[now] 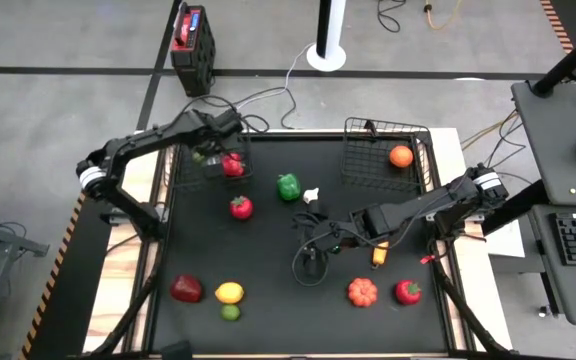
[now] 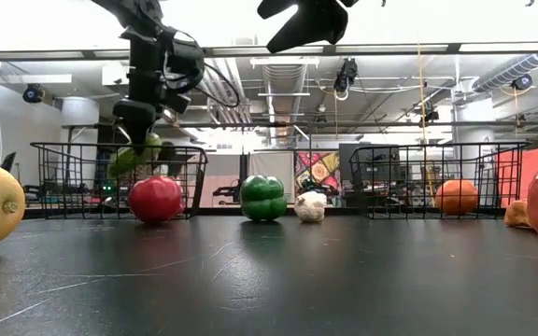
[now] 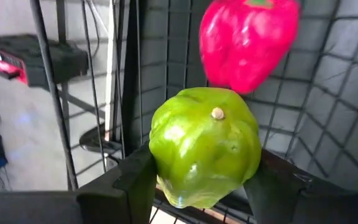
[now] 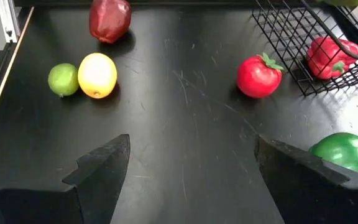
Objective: Sort produce into baskets
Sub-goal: Put the cucumber into the left wire basket, then put the garlic into the left wire basket
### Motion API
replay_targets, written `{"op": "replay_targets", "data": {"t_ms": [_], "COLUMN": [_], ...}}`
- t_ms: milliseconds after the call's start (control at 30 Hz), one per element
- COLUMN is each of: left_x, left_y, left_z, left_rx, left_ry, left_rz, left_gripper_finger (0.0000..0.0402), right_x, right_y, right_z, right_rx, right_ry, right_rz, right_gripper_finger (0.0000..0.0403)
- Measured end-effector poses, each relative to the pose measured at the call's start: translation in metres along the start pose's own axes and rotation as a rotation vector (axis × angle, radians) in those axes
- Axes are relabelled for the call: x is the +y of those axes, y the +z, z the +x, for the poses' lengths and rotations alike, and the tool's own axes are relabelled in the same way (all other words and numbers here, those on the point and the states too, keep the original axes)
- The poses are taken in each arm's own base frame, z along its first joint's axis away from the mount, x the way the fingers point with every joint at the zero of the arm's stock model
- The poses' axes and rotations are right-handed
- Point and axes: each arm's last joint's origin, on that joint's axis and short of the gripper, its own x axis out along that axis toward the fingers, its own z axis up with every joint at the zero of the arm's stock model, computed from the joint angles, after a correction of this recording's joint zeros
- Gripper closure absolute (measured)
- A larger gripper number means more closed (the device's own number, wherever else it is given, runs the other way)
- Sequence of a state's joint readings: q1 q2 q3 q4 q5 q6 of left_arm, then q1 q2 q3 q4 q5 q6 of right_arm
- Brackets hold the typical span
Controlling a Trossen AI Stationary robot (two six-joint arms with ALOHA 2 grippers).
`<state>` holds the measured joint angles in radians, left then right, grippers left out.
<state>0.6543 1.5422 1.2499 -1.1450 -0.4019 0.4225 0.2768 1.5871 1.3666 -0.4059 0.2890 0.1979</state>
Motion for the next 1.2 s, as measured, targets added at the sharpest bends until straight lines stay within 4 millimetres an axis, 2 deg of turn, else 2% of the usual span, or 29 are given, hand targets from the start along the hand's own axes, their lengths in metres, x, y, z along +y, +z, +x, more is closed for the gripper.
{"op": "replay_targets", "data": {"t_ms": [167,333,667,867,1033,1200], "left_x": [0.004,0.006,0.008,0.008,0.006,-0.003], "left_y": [-0.008,-0.009,-0.005,-0.006,-0.01,-0.021], "left_z": [0.012,0.014,0.014,0.013,0.001,-0.028], "left_rx": [0.047,0.047,0.013,0.011,-0.025,-0.142], "left_ry": [-0.017,-0.015,0.001,0.002,0.013,0.013], "left_rz": [-0.035,-0.058,-0.093,-0.117,-0.181,-0.299], "left_gripper_finger": [0.0217,0.0213,0.015,0.0139,0.0139,0.0139], "right_x": [0.0,0.0,0.0,0.0,0.0,-0.004], "right_y": [0.0,0.0,0.0,0.0,0.0,0.001], "right_z": [0.0,0.0,0.0,0.0,0.0,0.001], "right_rx": [0.001,0.001,0.001,0.001,0.001,0.001], "right_ry": [0.0,0.0,0.0,0.0,0.0,-0.009], "right_rz": [0.0,0.0,0.004,0.004,0.02,0.037], "right_gripper_finger": [0.0069,0.0069,0.0069,0.0069,0.0069,0.0069]}}
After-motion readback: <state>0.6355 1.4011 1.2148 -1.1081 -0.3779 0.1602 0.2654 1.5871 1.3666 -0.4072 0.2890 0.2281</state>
